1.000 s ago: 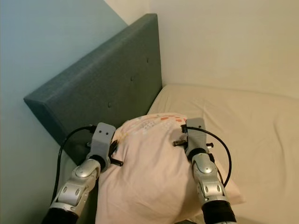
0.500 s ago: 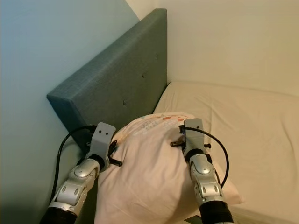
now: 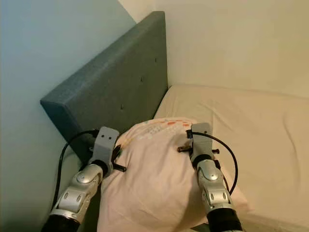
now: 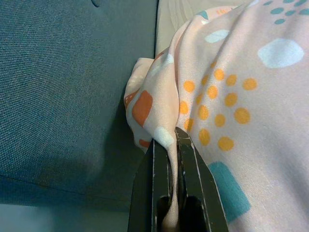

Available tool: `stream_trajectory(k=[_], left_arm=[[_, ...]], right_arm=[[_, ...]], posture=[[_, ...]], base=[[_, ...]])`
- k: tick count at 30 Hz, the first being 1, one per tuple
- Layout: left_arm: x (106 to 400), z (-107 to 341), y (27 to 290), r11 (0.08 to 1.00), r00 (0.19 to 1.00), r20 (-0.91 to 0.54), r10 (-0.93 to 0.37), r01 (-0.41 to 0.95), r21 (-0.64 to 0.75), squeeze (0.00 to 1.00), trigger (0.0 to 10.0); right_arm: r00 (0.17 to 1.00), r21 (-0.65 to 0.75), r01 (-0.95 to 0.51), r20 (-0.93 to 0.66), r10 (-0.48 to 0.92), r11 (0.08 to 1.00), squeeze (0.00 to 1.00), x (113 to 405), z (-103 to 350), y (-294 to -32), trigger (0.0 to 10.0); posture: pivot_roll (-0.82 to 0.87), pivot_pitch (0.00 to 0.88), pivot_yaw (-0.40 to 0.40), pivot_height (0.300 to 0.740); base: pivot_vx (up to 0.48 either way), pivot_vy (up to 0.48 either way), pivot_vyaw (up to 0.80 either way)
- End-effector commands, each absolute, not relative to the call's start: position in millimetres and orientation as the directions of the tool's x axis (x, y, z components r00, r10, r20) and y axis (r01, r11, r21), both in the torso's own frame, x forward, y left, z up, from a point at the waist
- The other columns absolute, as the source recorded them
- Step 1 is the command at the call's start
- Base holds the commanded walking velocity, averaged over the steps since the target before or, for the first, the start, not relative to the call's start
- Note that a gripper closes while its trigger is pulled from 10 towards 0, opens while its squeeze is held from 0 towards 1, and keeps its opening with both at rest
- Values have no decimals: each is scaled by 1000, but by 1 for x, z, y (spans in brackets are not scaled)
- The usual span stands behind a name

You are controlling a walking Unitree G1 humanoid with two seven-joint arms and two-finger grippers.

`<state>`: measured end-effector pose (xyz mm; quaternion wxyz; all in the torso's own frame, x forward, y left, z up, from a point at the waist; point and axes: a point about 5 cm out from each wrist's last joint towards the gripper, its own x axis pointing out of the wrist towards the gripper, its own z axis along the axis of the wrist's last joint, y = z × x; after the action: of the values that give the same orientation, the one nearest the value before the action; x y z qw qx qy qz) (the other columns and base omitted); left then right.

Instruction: Clean up the room

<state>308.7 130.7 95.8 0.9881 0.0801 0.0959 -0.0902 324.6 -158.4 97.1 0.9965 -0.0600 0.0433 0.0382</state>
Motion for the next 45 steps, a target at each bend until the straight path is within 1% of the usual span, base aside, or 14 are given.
stream_trajectory(k=[1, 12, 18, 22, 27, 28, 30, 31, 32, 33, 36, 45], left_arm=[[311, 101, 130, 974, 970, -180, -163, 187, 128, 0, 10000], [311, 101, 129, 973, 970, -175, -171, 194, 127, 0, 10000], [312, 100, 128, 972, 969, -177, -171, 195, 129, 0, 10000], [312, 100, 128, 971, 968, -179, -175, 200, 133, 0, 10000], [313, 96, 124, 955, 955, -208, -209, 245, 167, 0, 10000], [315, 93, 121, 944, 947, -223, -229, 272, 187, 0, 10000], [326, 99, 116, 927, 946, -193, -262, 302, 221, 0, 10000], [326, 99, 116, 927, 946, -193, -262, 302, 221, 0, 10000], [342, 118, 114, 935, 953, -127, -276, 297, 193, 0, 10000], [346, 125, 113, 939, 955, -104, -279, 294, 179, 0, 10000], [356, 135, 115, 950, 960, -87, -267, 278, 144, 0, 10000], [354, 130, 109, 944, 955, -93, -282, 294, 152, 0, 10000]], right_arm=[[992, -114, -109, -79, 100, 988, 0, 325, 100, -150, 10000], [993, -133, -104, -75, 94, 986, 0, 326, 100, -150, 10000], [995, -119, -81, -67, 74, 990, 0, 326, 101, -153, 10000], [996, -148, -70, -63, 62, 987, 0, 326, 102, -155, 10000], [998, -192, -11, -67, -2, 981, 0, 329, 102, -166, 10000], [997, -202, 15, -70, -29, 979, 0, 331, 103, -172, 10000], [994, -210, 75, -61, -89, 975, 0, 339, 109, -186, 10000], [994, -210, 75, -61, -89, 975, 0, 339, 109, -186, 10000], [993, -202, 106, -28, -114, 974, 0, 346, 121, -192, 10000], [993, -197, 114, -15, -120, 974, 0, 348, 125, -194, 10000], [992, -191, 129, 6, -130, 973, 0, 351, 132, -196, 10000], [990, -203, 143, 10, -144, 969, 0, 348, 128, -196, 10000]], posture=[[-63, 81, 66, 739], [-63, 82, 65, 739], [-68, 80, 71, 739], [-70, 78, 74, 739], [-70, 78, 74, 739], [-76, 69, 75, 739], [-89, 59, 87, 739], [-89, 59, 87, 739], [-98, 50, 97, 739], [-98, 50, 97, 739], [-106, 43, 107, 739], [-120, 40, 115, 739]], base=[[0, 0, 0], [0, 0, 0], [0, 0, 0], [0, 0, 0], [0, 0, 0], [0, 0, 0], [0, 0, 0], [0, 0, 0], [0, 0, 0], [0, 0, 0], [0, 0, 0], [0, 0, 0]])
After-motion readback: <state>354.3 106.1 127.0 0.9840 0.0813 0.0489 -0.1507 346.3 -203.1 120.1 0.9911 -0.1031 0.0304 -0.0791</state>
